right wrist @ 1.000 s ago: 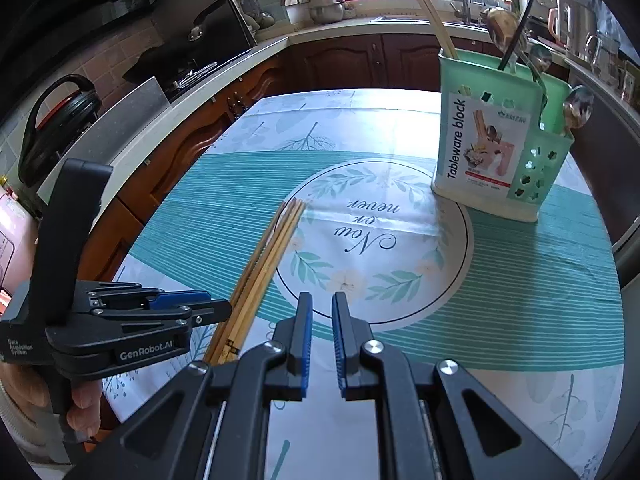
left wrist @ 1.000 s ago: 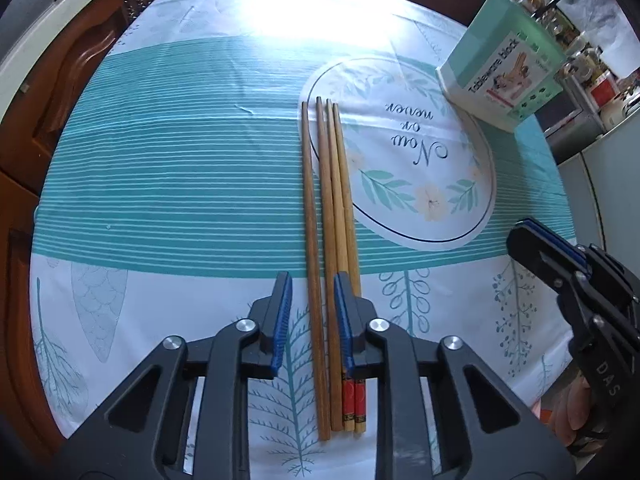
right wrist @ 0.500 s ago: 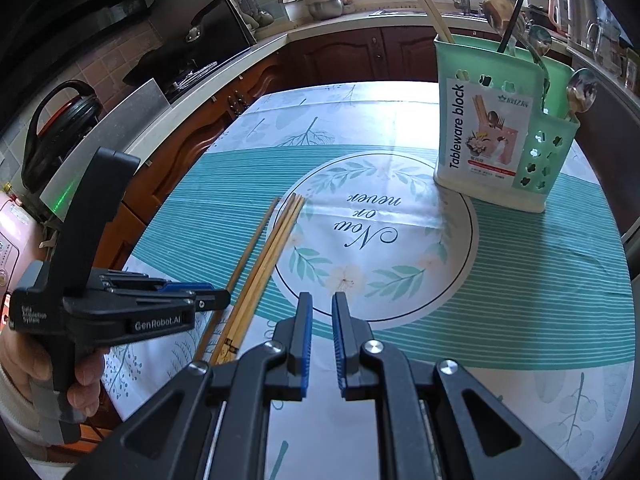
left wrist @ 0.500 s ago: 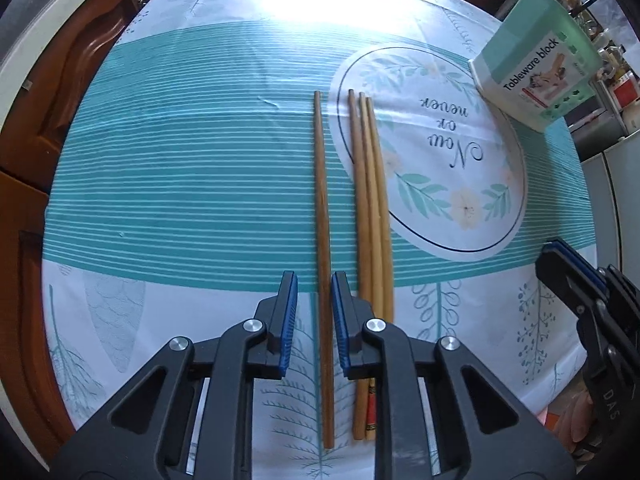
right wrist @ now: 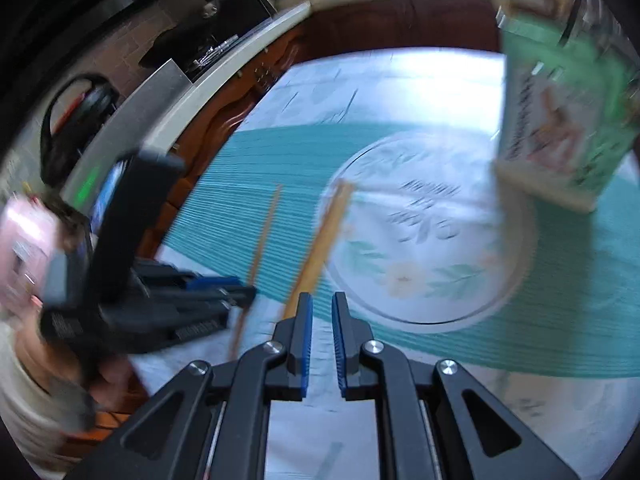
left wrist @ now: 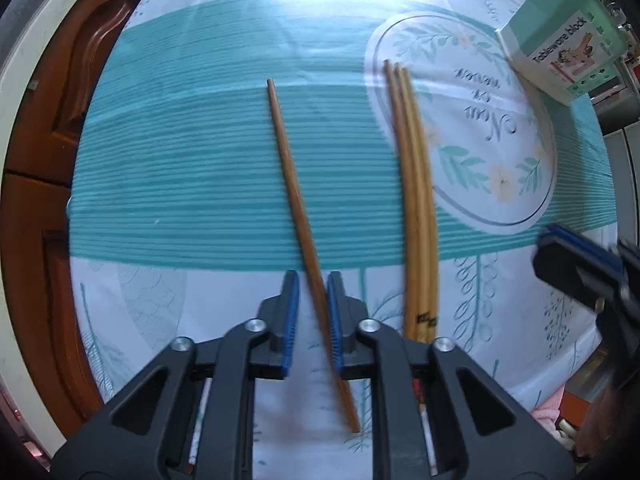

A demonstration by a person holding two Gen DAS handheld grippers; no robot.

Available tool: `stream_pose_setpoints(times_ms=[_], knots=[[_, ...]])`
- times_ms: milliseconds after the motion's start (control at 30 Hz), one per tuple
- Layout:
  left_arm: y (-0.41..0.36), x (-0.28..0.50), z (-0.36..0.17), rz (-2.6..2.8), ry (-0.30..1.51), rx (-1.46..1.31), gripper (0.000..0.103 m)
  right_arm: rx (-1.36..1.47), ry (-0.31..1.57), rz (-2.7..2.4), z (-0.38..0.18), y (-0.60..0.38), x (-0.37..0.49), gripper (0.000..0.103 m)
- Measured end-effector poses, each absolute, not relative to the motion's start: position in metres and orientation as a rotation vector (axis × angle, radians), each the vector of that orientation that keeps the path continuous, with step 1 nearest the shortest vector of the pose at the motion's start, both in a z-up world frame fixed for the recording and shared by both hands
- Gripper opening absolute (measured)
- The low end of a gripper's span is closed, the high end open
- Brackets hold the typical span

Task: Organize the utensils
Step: 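Move the left tool to the brown wooden chopsticks and grasp one, then grasp a second brown wooden chopstick with the right tool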

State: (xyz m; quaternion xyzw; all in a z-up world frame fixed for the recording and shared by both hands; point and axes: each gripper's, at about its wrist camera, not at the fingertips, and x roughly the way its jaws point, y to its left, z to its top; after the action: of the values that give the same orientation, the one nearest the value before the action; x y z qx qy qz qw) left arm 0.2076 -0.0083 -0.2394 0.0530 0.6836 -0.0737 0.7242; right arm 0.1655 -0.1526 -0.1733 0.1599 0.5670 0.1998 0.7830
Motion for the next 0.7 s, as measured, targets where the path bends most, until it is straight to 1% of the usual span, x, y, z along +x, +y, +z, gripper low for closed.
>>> stream_pose_setpoints(times_ms=[100,267,367,533,567,633,700], knots=[[0.006,0.202,-0.242,-0.16,1.518,0.085,0.006,0.484,1.332,0.464,-0.188,-0.145,0.19,0.01],[0.024,0.195,-0.244,-0.163,1.513,0.037,0.006,0.608,1.462,0.44,-0.212,-0.129,0.212,0.01],[0.032,0.191,-0.244,-0.173,1.508,0.014,0.006,0.615,1.52,0.398,-0.225,-0.119,0.215,0.01],[0.033,0.193,-0.246,-0.189,1.495,0.017,0.006,0.592,1.56,0.344,-0.233,-0.11,0.213,0.01],[0.035,0.193,-0.245,-0.192,1.493,0.016,0.006,0.579,1.563,0.333,-0.234,-0.109,0.212,0.011],[0.04,0.188,-0.24,-0.195,1.492,0.01,0.006,0.569,1.567,0.313,-0.235,-0.107,0.212,0.018],[0.042,0.187,-0.241,-0.199,1.492,0.0,0.006,0.561,1.578,0.294,-0.237,-0.108,0.212,0.022]])
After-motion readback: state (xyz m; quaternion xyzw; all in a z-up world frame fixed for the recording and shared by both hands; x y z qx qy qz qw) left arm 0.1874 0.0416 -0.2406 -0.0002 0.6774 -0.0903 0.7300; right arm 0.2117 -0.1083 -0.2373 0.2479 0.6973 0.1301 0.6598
